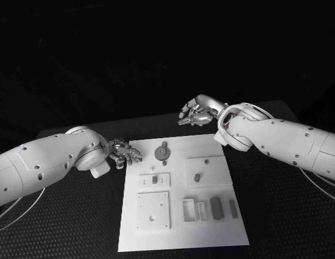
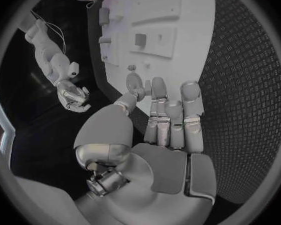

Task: Assemble the parts on the task board

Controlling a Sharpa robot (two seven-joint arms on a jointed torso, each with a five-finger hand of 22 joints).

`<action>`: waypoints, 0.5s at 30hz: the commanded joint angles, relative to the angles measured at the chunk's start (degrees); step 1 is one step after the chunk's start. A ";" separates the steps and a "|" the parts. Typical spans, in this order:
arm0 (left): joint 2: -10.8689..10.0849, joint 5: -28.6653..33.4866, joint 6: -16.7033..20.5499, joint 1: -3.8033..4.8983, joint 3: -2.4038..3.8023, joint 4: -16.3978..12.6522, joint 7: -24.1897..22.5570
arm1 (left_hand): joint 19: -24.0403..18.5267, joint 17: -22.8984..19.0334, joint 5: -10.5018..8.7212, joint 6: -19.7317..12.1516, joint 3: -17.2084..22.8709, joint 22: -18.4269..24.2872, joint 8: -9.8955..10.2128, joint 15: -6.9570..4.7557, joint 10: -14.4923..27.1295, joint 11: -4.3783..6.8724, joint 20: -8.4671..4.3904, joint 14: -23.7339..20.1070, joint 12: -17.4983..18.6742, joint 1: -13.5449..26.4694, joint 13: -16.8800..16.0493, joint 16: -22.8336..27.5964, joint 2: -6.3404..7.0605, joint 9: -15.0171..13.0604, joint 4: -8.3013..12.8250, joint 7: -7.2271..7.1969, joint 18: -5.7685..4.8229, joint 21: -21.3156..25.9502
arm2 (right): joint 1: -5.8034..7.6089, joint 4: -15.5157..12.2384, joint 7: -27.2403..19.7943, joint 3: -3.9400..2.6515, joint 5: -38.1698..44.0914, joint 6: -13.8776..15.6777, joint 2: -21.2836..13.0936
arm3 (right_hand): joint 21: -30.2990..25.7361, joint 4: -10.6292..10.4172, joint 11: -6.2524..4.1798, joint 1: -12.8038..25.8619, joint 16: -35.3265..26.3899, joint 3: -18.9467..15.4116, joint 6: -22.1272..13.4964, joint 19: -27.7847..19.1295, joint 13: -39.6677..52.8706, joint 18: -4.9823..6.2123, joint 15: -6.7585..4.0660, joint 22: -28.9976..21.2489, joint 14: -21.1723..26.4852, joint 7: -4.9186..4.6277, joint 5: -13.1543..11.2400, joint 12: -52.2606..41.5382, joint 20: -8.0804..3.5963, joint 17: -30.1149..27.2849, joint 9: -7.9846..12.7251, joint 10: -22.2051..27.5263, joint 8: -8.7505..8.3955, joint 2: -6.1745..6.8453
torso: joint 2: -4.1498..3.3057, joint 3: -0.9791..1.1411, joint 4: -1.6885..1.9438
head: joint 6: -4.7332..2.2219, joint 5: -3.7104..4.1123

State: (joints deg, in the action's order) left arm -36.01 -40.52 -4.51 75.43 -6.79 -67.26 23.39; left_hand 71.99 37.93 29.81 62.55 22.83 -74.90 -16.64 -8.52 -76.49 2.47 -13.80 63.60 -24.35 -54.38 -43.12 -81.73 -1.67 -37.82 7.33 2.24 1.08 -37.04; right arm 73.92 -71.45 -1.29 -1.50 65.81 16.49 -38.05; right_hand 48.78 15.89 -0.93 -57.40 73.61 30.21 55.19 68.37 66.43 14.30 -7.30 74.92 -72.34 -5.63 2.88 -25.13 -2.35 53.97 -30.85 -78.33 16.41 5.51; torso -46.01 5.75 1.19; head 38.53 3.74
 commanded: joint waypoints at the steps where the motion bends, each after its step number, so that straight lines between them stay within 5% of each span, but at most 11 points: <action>1: -0.79 2.72 1.70 0.17 0.00 -2.25 1.07 | 0.47 0.03 0.60 1.98 8.25 -1.02 0.05 -0.09 -0.48 0.04 -0.07 0.66 -0.52 0.86 -0.11 -0.29 0.04 0.07 8.26 1.34 2.47 -0.12 | -0.03 -0.02 -0.43 -0.03 0.00 -0.54 -0.05 | -0.22 -0.13 0.09 0.43 -0.30 -0.09 -0.48 0.17 0.10 0.70 0.24 0.94 -0.04 -0.09 -0.08 0.24 -0.24 0.09 -0.06 0.18 -0.23 -0.14 | 0.05 -0.01 0.06 | -0.03 -0.06; 15: -4.68 -5.91 5.06 -0.05 -0.39 -11.06 0.88 | 0.83 0.13 1.26 2.28 8.82 -1.05 -0.17 -0.31 -0.77 0.24 -0.23 0.91 -0.92 1.40 -0.31 -0.48 0.14 -0.07 8.72 1.15 2.49 -0.13 | -0.02 -0.15 -0.43 -0.03 0.00 -0.55 -0.25 | -0.22 -0.12 0.09 0.43 -0.30 -0.09 -0.49 0.17 0.10 0.70 0.24 0.95 -0.04 -0.09 -0.08 0.24 -0.24 0.10 -0.08 0.18 -0.24 -0.13 | -0.04 -0.01 0.00 | 0.32 -0.25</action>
State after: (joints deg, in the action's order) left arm -40.63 -42.33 -1.53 75.43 -7.18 -77.79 24.55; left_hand 72.42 38.00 30.89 63.13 23.11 -74.94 -16.58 -8.79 -76.78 2.77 -14.01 64.09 -25.02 -53.34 -43.38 -82.08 -1.36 -37.85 7.76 2.18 1.08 -37.04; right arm 73.92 -71.51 -1.28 -1.50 65.81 16.49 -38.26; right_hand 48.78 15.89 -0.93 -57.40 73.61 30.21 55.05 68.36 66.47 14.30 -7.30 74.92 -72.34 -5.77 2.88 -25.13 -2.34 53.97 -30.85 -78.33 16.41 5.50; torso -46.02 5.73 1.21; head 38.82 3.53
